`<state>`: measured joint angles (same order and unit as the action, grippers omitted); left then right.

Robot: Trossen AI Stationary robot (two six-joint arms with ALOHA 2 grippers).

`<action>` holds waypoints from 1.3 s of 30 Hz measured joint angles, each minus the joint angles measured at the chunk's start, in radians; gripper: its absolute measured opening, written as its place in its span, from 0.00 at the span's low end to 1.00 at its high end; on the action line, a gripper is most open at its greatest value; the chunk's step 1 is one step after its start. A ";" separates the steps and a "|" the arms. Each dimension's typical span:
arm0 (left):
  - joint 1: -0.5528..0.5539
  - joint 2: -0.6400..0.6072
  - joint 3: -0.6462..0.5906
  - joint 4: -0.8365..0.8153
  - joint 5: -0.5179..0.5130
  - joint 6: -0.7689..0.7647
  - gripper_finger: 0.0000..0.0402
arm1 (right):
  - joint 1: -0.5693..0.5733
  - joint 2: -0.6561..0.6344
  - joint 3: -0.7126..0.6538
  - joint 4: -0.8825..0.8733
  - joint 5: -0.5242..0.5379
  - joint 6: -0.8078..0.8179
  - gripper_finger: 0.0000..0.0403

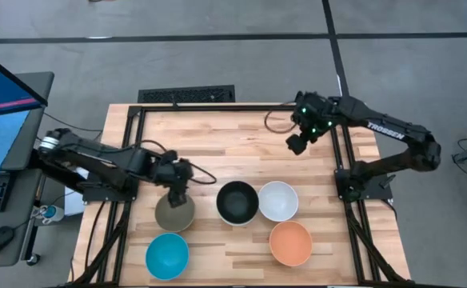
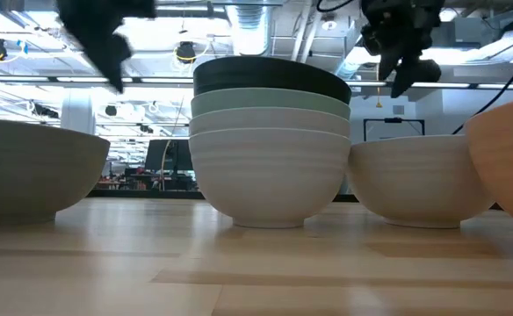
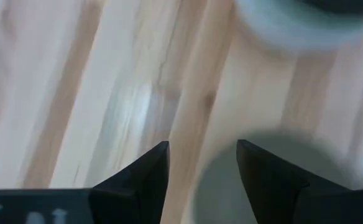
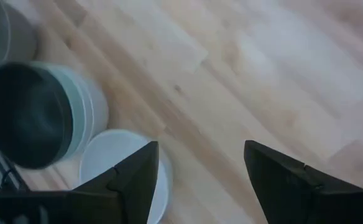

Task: Nest bowls inside each other
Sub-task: Stack the gray bowl on top of the black bowl

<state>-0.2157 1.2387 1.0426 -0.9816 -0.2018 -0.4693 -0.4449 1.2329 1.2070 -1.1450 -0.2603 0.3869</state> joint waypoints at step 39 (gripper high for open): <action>0.105 -0.141 -0.412 0.183 0.241 0.089 0.03 | 0.301 -0.001 0.002 0.081 0.155 0.324 0.65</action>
<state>-0.1108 1.0977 0.6302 -0.7983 0.0395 -0.3801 -0.1436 1.2320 1.2087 -1.0636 -0.1050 0.7110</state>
